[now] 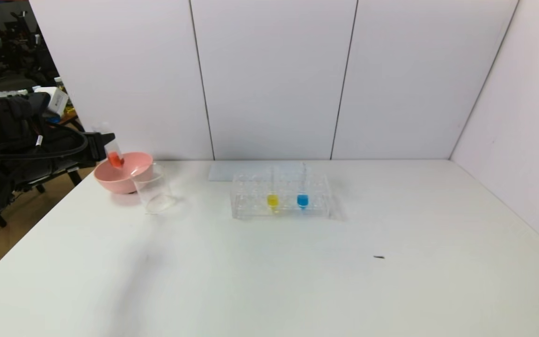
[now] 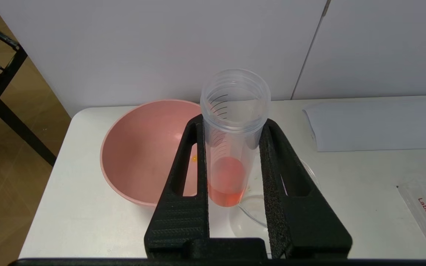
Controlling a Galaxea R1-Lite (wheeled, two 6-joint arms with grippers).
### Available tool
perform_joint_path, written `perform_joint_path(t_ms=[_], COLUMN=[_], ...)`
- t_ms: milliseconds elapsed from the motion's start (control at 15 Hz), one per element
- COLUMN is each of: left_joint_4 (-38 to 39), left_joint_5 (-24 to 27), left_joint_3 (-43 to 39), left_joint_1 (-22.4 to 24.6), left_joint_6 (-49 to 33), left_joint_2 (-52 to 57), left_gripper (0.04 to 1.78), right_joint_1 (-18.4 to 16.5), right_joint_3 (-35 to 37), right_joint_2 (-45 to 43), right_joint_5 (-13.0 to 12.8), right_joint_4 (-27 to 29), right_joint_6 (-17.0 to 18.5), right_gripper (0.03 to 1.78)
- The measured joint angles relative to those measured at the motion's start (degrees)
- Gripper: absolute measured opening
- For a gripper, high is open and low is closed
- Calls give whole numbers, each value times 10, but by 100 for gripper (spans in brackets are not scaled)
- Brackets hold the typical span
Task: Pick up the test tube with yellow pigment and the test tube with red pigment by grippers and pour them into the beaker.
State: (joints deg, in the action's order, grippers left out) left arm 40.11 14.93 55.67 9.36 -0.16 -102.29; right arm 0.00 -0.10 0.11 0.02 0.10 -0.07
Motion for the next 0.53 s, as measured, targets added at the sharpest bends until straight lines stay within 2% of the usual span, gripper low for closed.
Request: perform_joint_path(t_ms=[533], left_joint_4=[-1], left_joint_5=[1], left_joint_3=[15], left_joint_1=[2], left_joint_6=[11], left_joint_2=[-21], left_gripper=[44], right_joint_1=[0], right_joint_3=[0], right_joint_2=[0], right_joint_5=[0], right_joint_4=[0], right_joint_6=[0], right_gripper=[170])
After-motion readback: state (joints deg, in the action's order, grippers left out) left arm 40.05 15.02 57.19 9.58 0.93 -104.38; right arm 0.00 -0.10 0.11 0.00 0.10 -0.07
